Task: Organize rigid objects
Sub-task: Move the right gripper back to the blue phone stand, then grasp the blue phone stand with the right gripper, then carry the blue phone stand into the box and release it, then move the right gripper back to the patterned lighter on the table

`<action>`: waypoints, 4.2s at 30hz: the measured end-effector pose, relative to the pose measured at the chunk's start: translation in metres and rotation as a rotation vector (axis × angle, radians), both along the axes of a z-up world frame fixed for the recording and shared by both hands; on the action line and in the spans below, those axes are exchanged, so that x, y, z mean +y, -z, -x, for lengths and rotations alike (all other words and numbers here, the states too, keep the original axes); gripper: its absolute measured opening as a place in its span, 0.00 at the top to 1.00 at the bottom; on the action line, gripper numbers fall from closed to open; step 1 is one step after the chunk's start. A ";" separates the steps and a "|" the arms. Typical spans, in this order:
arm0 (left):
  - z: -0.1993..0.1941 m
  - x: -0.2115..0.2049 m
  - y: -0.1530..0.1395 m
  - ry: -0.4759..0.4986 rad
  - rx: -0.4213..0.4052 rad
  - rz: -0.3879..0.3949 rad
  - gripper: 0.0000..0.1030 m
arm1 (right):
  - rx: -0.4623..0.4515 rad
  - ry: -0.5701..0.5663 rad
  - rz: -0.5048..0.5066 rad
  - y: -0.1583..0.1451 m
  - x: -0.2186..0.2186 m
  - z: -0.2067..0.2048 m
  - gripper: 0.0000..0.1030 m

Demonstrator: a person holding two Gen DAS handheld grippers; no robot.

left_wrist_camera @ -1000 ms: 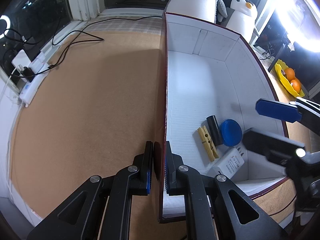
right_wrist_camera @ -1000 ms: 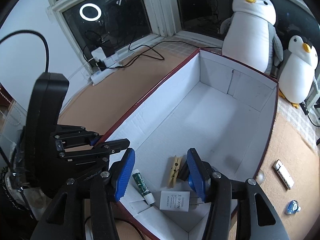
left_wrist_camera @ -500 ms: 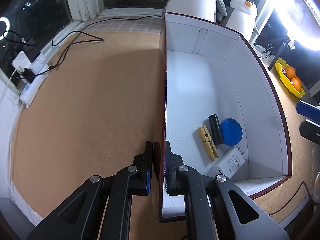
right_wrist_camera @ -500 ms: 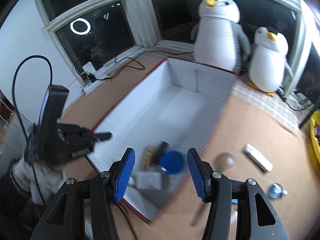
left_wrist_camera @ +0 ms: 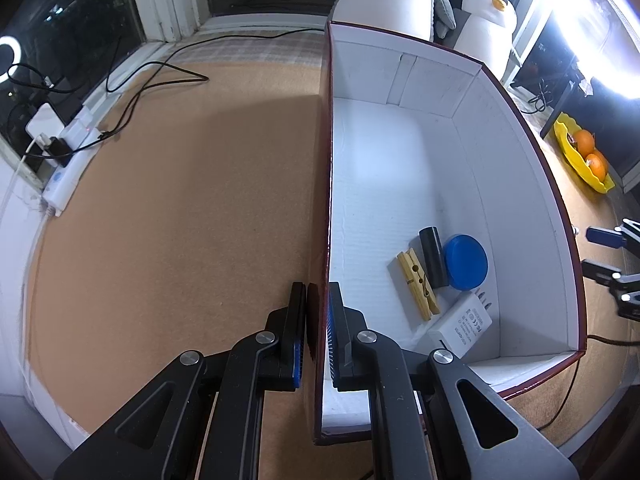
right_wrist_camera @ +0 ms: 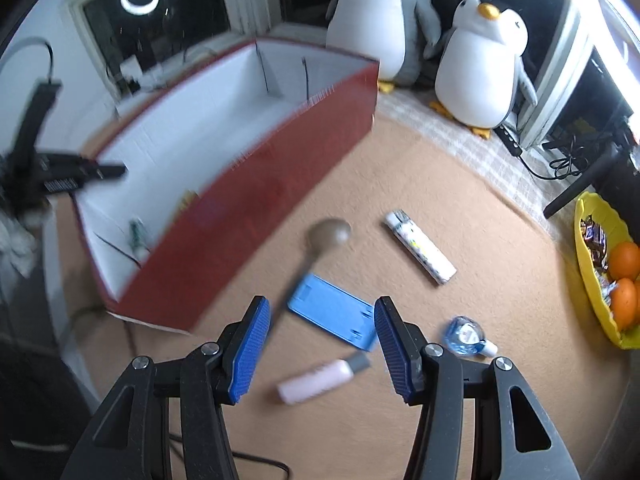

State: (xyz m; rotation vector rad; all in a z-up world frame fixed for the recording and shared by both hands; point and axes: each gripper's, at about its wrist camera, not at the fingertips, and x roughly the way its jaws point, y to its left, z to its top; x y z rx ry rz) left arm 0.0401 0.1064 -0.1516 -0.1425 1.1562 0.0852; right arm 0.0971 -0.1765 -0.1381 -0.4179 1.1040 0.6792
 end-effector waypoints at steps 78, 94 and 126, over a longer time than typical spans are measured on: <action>0.005 0.001 0.002 -0.038 0.006 0.006 0.92 | -0.031 0.067 -0.181 -0.045 0.055 -0.037 0.68; 0.005 0.003 0.001 -0.006 -0.021 0.016 0.92 | -0.019 0.057 -0.148 -0.034 0.129 -0.039 0.68; 0.003 0.006 0.003 0.006 -0.020 0.017 0.92 | -0.059 0.047 -0.204 -0.044 0.135 -0.030 0.42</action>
